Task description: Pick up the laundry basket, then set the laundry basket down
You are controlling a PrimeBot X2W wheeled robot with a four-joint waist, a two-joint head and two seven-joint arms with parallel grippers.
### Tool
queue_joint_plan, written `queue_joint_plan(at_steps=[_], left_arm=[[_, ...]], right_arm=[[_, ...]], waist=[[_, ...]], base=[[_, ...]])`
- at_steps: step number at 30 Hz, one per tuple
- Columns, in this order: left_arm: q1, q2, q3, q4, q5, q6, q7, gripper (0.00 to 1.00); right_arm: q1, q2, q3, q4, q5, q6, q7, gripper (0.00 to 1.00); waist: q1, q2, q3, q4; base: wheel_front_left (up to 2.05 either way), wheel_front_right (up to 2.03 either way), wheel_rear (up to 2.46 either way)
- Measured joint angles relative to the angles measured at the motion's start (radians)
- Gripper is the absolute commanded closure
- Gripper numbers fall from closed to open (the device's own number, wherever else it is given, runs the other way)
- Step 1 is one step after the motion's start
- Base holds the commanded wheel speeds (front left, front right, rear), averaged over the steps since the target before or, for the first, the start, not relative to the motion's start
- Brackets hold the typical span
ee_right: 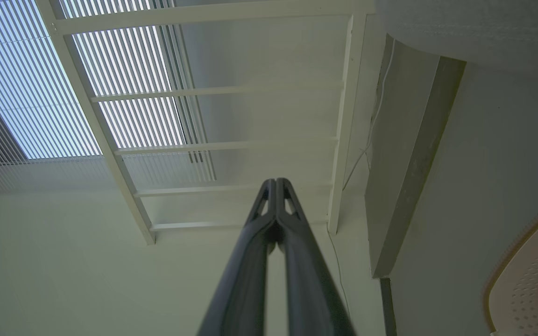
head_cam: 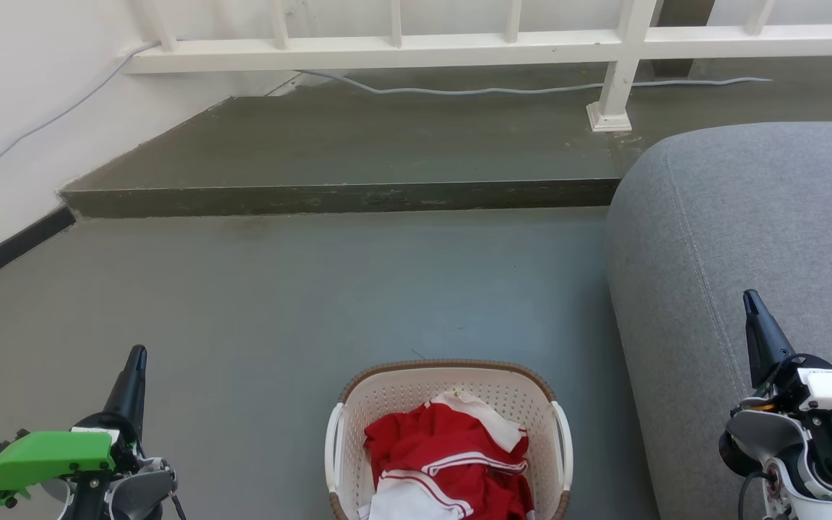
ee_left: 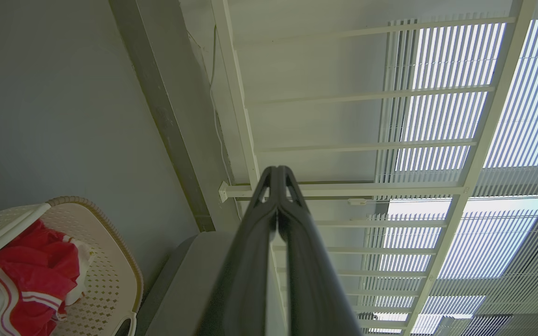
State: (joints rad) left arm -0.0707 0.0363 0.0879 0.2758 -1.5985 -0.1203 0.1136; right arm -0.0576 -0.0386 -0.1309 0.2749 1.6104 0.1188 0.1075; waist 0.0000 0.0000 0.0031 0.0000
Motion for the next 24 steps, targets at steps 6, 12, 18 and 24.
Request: queue_joint_plan(at_steps=[6,12,18,24], left_arm=[[0.001,-0.001,0.0,0.004,0.0,0.001,0.0,1.0],[0.034,-0.023,-0.002,0.048,0.0,0.002,-0.001,0.0],[0.034,-0.023,-0.012,0.04,0.003,0.002,-0.018,0.0],[0.033,-0.023,-0.026,0.033,0.012,0.002,-0.037,0.0]], right_arm=[[0.002,0.001,0.0,0.003,0.0,-0.001,0.0,1.0],[0.048,0.025,0.006,0.049,0.0,-0.006,-0.001,0.0],[0.047,0.025,0.012,0.035,-0.002,-0.006,-0.005,0.0],[0.046,0.024,0.021,0.017,-0.016,-0.006,-0.02,0.0]], waist=[[0.0,0.0,0.0,0.0],[0.0,0.0,0.0,0.0],[0.0,0.0,0.001,0.0],[0.0,0.0,0.002,-0.001]], base=[[0.0,0.0,0.0],[0.0,0.0,0.0],[0.0,0.0,0.0],[0.0,0.0,0.0]])
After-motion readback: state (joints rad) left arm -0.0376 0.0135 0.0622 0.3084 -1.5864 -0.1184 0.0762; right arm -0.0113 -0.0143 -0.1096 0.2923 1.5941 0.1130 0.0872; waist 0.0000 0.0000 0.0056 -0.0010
